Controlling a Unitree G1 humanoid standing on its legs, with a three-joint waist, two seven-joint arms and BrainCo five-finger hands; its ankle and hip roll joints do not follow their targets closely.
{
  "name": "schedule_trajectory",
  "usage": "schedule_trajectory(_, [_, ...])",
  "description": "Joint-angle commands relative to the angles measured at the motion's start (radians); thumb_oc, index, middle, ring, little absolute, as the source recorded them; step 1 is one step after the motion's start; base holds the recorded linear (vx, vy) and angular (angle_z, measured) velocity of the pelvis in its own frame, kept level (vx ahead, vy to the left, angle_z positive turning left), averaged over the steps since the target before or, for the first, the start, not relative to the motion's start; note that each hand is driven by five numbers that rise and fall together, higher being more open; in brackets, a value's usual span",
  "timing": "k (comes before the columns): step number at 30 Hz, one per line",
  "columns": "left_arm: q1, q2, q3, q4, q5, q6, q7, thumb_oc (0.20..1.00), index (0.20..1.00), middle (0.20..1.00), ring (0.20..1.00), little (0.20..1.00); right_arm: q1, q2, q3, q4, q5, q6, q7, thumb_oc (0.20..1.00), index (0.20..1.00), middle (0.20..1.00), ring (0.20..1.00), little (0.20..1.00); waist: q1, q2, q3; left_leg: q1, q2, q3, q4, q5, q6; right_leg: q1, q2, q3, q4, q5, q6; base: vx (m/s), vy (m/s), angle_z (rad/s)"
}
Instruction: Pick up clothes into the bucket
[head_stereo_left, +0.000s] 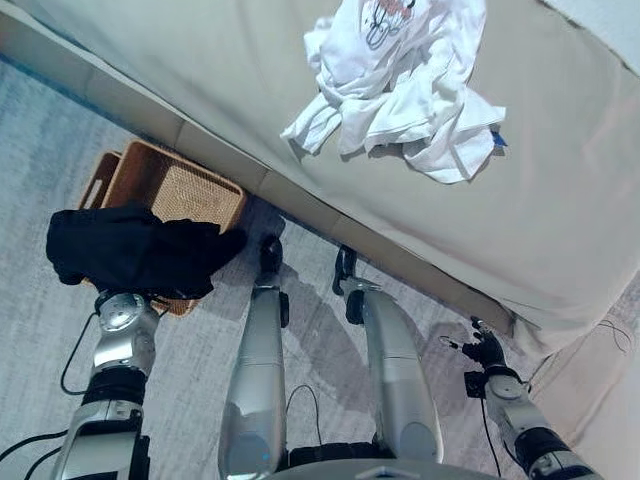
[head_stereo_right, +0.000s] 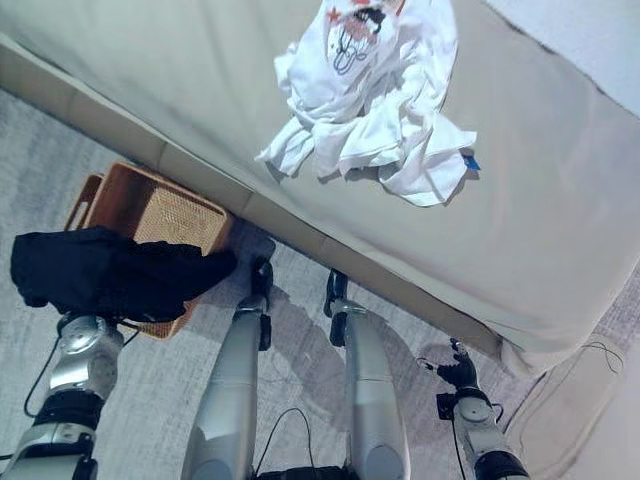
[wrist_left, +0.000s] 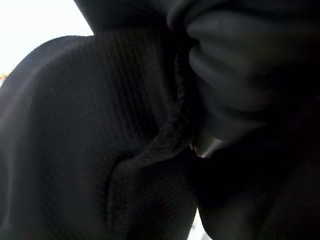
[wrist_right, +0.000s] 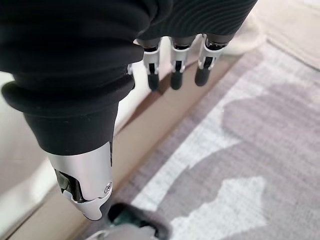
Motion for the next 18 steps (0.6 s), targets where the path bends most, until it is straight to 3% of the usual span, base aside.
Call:
schedule_trajectory(1, [0.017, 0.094, 0.026, -0.029, 0.044, -0.035, 0.068, 0.200, 0.200, 0.200, 0.200, 0.200, 0.044, -0.020, 0.038, -0.051, 0.051, -0.041, -0.043, 1.000, 1.000, 1.000, 1.000, 1.000, -0.007, -0.029, -0.019, -0.014, -0.035, -0.013, 0.064, -0.058, 0.041, 0.023, -0.072, 0.006, -0.034, 0.058, 0.078, 0.01, 0.018, 0.13])
schedule_trajectory(7, [0.004, 0.143, 0.013, -0.007, 0.071, 0.008, 0.091, 0.200, 0.200, 0.200, 0.200, 0.200, 0.050, -0.018, 0.050, -0.069, 0.085, -0.050, -0.063, 1.000, 1.000, 1.000, 1.000, 1.000, -0.013, -0.048, -0.019, -0.148, -0.039, -0.032, 0.143, -0.084, 0.046, -0.091, -0.074, -0.011, 0.016, 0.051, 0.084, 0.02, 0.004, -0.01])
schedule_trajectory(11, [-0.024, 0.132, 0.005, 0.004, -0.006, 0.011, 0.086, 0.200, 0.200, 0.200, 0.200, 0.200, 0.046, -0.022, 0.057, -0.077, 0.100, -0.038, -0.068, 1.000, 1.000, 1.000, 1.000, 1.000, -0.018, -0.054, -0.019, -0.192, -0.041, -0.038, 0.162, -0.090, 0.048, -0.126, -0.078, -0.021, 0.027, 0.048, 0.087, 0.03, 0.035, 0.08])
schedule_trajectory(12, [-0.029, 0.126, 0.006, 0.017, -0.029, 0.015, 0.084, 1.000, 1.000, 1.000, 1.000, 1.000, 0.046, -0.023, 0.061, -0.075, 0.103, -0.035, -0.068, 1.000, 1.000, 1.000, 1.000, 1.000, -0.020, -0.055, -0.019, -0.198, -0.041, -0.039, 0.163, -0.092, 0.049, -0.131, -0.078, -0.024, 0.027, 0.049, 0.089, 0.01, 0.047, -0.01])
schedule_trajectory(18, [-0.045, 0.098, 0.022, 0.027, -0.131, 0.015, 0.107, 1.000, 1.000, 1.000, 1.000, 1.000, 0.044, -0.023, 0.085, -0.094, 0.110, -0.015, -0.066, 1.000, 1.000, 1.000, 1.000, 1.000, -0.020, -0.062, -0.019, -0.207, -0.038, -0.045, 0.166, -0.096, 0.052, -0.131, -0.071, -0.029, 0.004, 0.060, 0.090, 0.00, 0.005, 0.00])
